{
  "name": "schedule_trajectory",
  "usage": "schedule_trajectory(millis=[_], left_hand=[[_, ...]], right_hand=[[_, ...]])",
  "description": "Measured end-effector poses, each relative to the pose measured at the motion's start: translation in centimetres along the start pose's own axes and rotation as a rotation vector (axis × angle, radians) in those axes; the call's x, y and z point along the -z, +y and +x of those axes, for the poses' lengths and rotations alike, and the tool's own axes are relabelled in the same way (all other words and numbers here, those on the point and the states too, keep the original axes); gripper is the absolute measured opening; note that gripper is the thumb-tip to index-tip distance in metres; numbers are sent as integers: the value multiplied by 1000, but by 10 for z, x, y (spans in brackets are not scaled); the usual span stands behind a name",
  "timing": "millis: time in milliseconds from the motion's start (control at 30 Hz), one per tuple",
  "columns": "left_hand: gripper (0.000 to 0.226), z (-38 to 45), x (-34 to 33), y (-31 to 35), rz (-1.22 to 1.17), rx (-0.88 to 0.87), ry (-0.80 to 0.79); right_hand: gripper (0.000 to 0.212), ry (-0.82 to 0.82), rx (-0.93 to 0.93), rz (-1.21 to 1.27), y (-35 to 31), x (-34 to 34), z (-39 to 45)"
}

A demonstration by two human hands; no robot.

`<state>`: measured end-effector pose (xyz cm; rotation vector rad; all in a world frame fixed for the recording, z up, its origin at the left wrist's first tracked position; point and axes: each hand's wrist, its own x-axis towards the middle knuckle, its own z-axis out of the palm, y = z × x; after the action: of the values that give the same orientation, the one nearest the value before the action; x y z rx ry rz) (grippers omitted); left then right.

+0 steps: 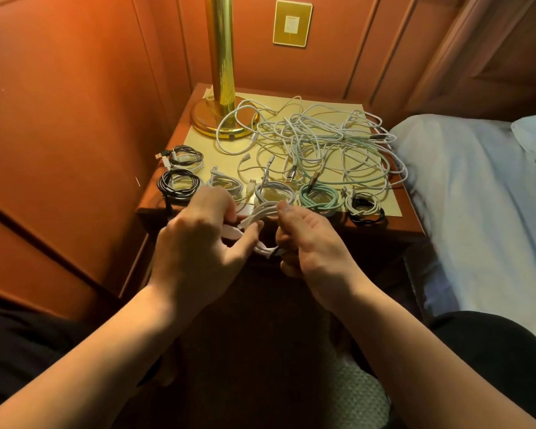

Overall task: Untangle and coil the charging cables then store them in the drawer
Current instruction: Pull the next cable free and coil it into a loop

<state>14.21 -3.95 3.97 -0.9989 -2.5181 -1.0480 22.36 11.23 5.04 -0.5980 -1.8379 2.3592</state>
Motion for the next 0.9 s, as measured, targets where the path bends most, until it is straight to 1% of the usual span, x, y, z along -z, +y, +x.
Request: schedule_trajectory(millis=[33,67,133,200,233,300,333,367,467,533,600,633,700,733,833,867,900], left_hand=[[35,1,1,1,101,-2,-59],[41,2,2,0,109,28,-160],[47,3,0,-5,-66,61,-364],[46,3,-1,-8,-251,25,-486],[43,3,-1,-8,-298,6,-550],[39,1,1,-6,-308,0,-667],[39,0,1,-6,-304,8,-677],[41,-1,1,-6,-310,18,-643],[45,-1,5,-5,-325,119,-437],[50,2,9,-4,-291,161,-348],[57,4,8,-3,-257,168,-340],[56,4,5,-4,-272,167,-346],[45,2,0,-7,-296,169,-362],[43,1,-1,-9,-269,162,-367],[59,5,4,-13,-64,77,-355],[61,6,8,-13,-78,66,-373],[61,7,12,-14,-158,67,-410]], right_hand=[[40,15,15,-20,0,2,0],[38,26,18,-21,-2,5,1],[37,24,12,24,-4,11,2],[38,12,7,76,-7,16,2],[39,18,8,94,-9,18,2],[44,56,9,150,-15,25,3],[42,77,10,183,-19,30,4],[39,92,13,207,-22,35,3],[37,91,19,179,-25,41,2],[36,48,20,112,-18,34,1],[36,-4,15,51,-10,24,1],[38,-29,13,28,-6,19,1],[47,-58,8,-17,-1,11,2],[50,-55,5,-42,0,8,3],[42,-25,-3,-77,2,2,7],[41,-18,-10,-67,0,1,8],[41,-8,-20,-50,-2,1,10]])
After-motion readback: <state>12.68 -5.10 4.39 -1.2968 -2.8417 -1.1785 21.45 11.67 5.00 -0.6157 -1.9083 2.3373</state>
